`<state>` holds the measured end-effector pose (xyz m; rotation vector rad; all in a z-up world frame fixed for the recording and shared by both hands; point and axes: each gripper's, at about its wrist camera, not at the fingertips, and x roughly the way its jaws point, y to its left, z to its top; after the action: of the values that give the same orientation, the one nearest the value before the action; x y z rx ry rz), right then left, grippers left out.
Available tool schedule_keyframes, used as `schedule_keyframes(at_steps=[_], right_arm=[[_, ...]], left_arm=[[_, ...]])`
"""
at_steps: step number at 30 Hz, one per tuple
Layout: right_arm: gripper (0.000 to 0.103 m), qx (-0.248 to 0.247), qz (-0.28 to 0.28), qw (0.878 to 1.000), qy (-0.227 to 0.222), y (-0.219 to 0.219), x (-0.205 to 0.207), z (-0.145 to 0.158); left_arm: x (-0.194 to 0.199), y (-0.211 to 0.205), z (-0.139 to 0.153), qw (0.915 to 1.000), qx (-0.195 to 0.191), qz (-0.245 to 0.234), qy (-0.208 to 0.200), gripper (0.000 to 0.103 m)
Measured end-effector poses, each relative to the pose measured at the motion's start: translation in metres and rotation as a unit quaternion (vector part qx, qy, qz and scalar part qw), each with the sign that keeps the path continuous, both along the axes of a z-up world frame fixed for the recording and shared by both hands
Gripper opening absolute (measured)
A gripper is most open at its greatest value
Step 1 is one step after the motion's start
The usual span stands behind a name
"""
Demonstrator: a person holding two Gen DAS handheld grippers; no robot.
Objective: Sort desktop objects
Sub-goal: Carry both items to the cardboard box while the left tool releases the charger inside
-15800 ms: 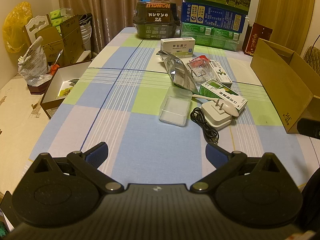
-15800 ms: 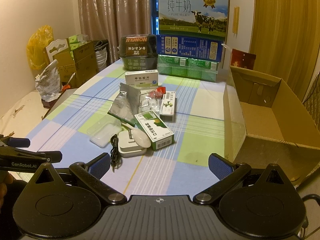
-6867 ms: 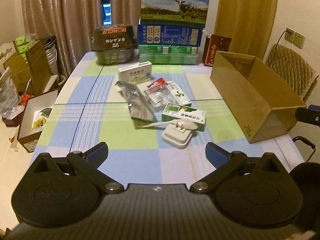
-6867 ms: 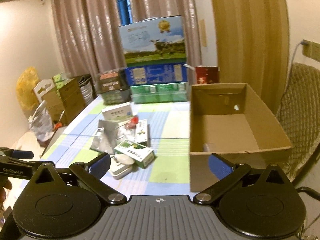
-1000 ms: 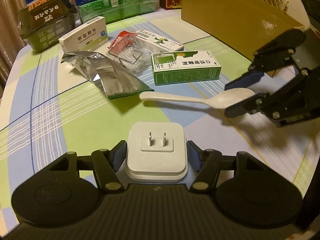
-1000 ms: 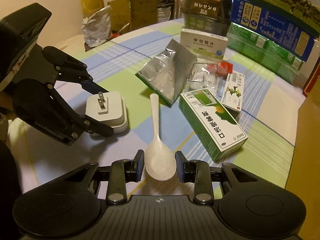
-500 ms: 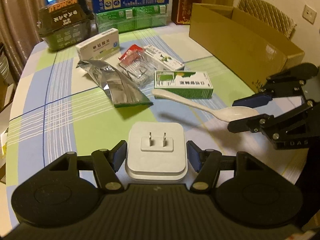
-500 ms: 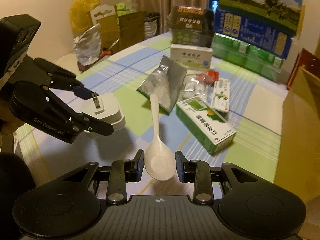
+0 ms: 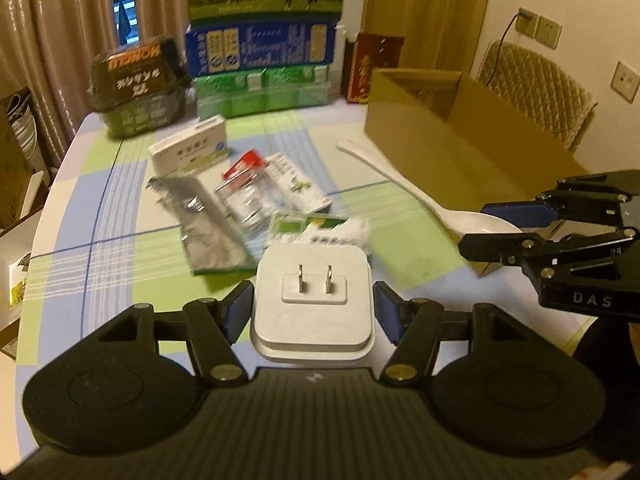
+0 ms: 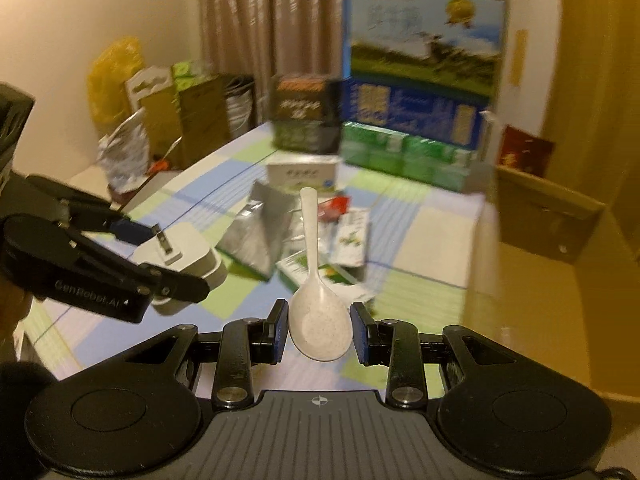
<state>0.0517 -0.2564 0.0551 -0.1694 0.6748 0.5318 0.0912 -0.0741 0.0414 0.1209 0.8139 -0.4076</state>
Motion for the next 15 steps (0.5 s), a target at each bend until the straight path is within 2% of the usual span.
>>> schedule_keyframes(at_steps=[8,15], right_arm=[[0.030,0.011,-0.068,0.997,-0.027,-0.064,-0.003,0.032],[0.030,0.017,-0.136,0.990,-0.045,-0.128,0.000,0.048]], left_arm=[[-0.005,-0.063,0.027,0.9996,-0.018,-0.021,-0.009,0.060],[0.001,-0.130,0.045,0.9976,-0.035,-0.056,-0.017,0.060]])
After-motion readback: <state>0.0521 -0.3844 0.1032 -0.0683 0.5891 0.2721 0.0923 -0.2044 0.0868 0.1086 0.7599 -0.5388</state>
